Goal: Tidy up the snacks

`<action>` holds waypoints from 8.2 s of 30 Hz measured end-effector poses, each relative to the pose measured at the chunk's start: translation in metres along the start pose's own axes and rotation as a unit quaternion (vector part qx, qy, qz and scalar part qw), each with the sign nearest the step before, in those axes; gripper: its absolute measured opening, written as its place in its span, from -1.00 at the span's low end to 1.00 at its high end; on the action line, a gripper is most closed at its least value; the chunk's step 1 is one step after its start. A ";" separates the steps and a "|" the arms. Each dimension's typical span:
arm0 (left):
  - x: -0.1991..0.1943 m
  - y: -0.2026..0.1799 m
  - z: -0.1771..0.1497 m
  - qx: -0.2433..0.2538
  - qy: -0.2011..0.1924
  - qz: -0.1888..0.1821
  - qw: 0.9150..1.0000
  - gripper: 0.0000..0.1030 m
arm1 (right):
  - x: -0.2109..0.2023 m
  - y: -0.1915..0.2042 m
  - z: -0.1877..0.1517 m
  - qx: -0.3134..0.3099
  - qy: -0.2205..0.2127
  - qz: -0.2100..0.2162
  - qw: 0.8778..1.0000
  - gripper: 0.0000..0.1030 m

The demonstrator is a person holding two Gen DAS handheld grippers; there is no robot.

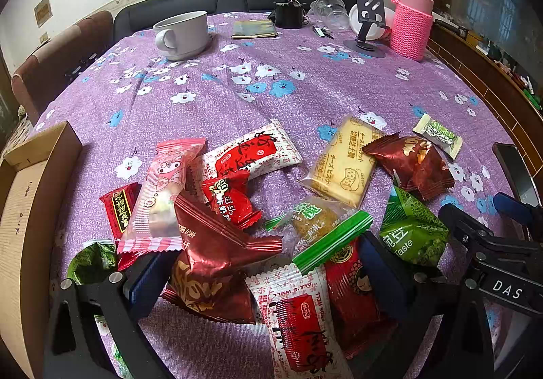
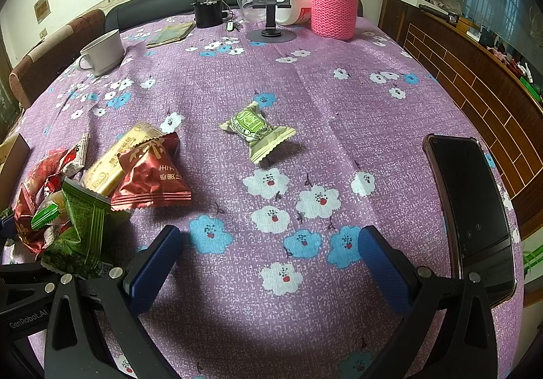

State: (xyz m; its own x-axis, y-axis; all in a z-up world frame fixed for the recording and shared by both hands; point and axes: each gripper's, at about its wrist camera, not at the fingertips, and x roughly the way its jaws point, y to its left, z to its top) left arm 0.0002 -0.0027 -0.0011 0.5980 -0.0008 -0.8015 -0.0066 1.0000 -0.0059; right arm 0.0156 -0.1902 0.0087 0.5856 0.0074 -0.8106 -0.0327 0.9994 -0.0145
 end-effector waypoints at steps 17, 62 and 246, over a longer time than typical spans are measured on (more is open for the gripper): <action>-0.001 0.000 0.000 0.000 0.000 0.000 1.000 0.99 | 0.000 0.000 0.000 0.000 0.000 0.000 1.000 0.99; -0.029 -0.012 -0.037 -0.026 0.001 0.021 0.999 0.99 | -0.003 -0.001 -0.004 0.002 0.008 0.002 1.000 0.99; -0.158 0.196 -0.090 -0.082 -0.051 -0.190 0.977 0.53 | -0.077 0.089 -0.048 -0.048 0.000 0.191 0.980 -0.12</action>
State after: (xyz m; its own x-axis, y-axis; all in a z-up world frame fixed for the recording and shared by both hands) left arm -0.1672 0.1930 0.0703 0.6589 -0.3631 -0.6588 0.1091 0.9126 -0.3939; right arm -0.0718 -0.1034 0.0418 0.5160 0.3809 -0.7672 -0.3262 0.9156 0.2352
